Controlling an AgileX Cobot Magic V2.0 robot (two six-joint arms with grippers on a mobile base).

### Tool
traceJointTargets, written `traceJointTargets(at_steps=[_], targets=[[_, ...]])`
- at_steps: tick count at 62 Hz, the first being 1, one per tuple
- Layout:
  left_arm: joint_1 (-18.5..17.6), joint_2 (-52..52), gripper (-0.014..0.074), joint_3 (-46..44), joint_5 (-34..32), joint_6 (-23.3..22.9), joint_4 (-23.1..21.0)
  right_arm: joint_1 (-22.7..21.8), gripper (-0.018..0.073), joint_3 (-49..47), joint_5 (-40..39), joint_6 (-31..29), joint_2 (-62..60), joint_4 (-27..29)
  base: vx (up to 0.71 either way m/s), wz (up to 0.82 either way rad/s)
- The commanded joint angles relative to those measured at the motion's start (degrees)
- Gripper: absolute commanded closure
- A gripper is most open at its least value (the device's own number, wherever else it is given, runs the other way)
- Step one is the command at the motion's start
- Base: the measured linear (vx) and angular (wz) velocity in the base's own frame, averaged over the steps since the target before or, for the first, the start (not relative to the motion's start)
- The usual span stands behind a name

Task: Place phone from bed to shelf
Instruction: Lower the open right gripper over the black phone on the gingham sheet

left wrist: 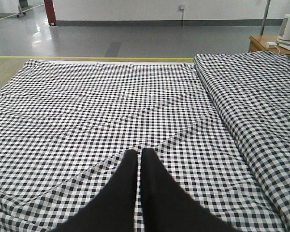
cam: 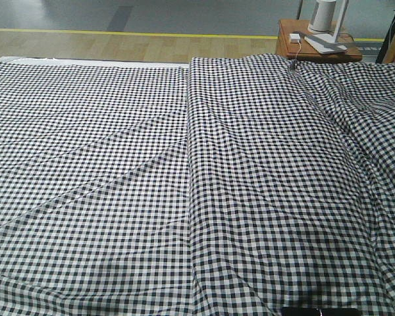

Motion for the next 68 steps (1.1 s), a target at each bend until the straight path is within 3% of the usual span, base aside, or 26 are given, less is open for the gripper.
traceJointTargets(at_steps=[1, 10, 23, 53, 68], targets=[[-0.3, -0.3, 0.0596, 0.2, -3.9, -0.2, -0.5, -6.5, 0.0029, -2.1, -2.7, -3.7, 0.9, 0.8, 0.00, 0.00], [-0.3, -0.3, 0.0596, 0.2, -3.9, -0.2, -0.5, -15.5, 0.0029, -2.1, -2.4, -12.1, 5.7, 9.7, 0.00, 0.00], [-0.3, -0.3, 0.0596, 0.2, -3.9, -0.2, -0.5, -20.7, 0.0029, -2.1, -3.9, -23.6, 15.1, 17.6, 0.00, 0.00], [-0.3, -0.3, 0.0596, 0.2, -3.9, -0.2, -0.5, -21.8, 0.0029, -2.1, 0.8, -31.9, 34.7, 19.5, 0.00, 0.00], [-0.3, -0.3, 0.0596, 0.2, -3.9, -0.2, -0.5, -21.8, 0.0029, -2.1, 2.5, -40.9, 42.7, 26.2, 0.00, 0.00]])
